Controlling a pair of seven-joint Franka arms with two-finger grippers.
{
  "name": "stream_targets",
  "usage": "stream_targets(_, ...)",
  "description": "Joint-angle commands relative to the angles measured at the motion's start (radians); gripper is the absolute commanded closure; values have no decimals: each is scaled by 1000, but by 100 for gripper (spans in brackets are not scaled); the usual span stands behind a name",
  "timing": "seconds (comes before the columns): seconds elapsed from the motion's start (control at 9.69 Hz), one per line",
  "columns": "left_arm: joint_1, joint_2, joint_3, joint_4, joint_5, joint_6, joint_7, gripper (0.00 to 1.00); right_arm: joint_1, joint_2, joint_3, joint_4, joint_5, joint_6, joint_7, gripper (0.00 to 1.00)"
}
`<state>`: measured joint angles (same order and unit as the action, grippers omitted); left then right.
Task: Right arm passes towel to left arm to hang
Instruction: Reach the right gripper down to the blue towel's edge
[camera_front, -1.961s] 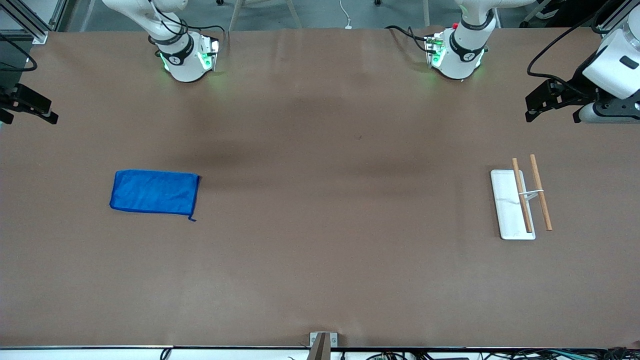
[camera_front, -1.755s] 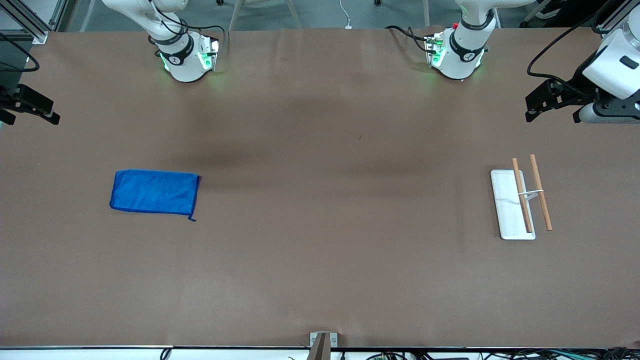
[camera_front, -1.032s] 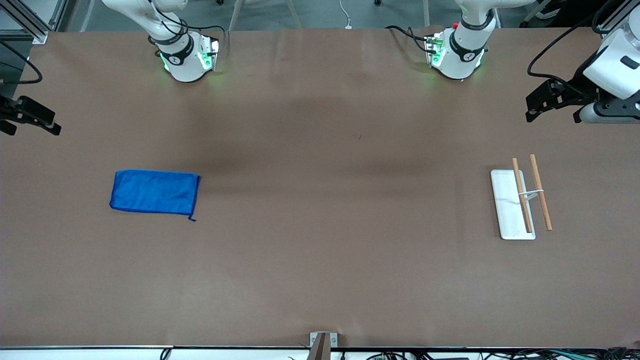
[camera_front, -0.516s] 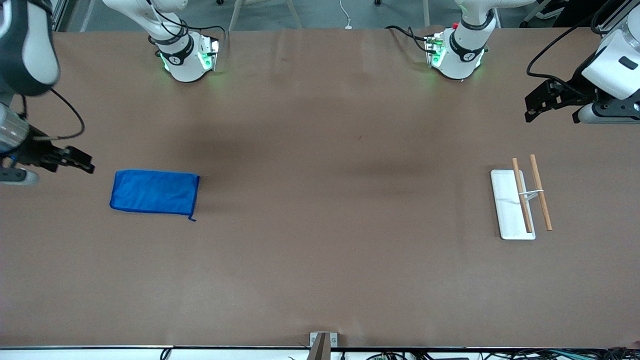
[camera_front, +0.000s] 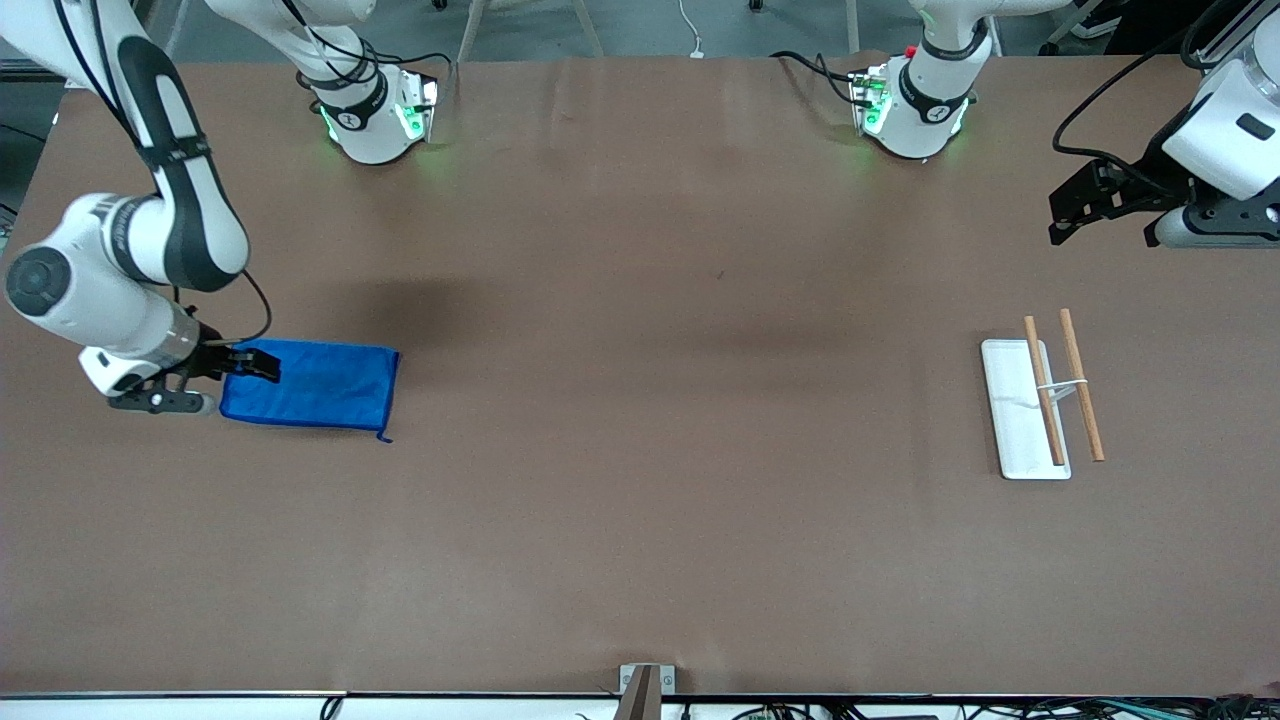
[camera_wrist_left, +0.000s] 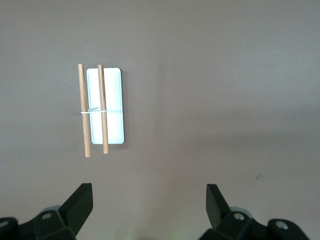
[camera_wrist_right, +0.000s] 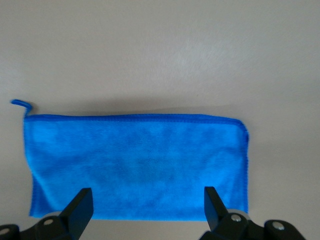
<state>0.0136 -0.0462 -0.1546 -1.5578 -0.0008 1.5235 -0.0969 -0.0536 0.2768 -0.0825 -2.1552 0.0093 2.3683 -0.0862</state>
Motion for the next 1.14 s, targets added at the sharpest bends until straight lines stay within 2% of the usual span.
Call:
stream_targets(0.0, -9, 25, -2, -5, 19, -5, 8, 0, -6, 76, 4, -15, -8, 72, -6, 3)
stream_targets(0.93, -1, 37, -2, -4, 16, -3, 11, 0, -6, 183, 4, -38, -6, 210, -7, 5)
stream_targets(1.03, 0, 37, -2, -4, 16, -3, 11, 0, -5, 186, 4, -38, -6, 210, -7, 14)
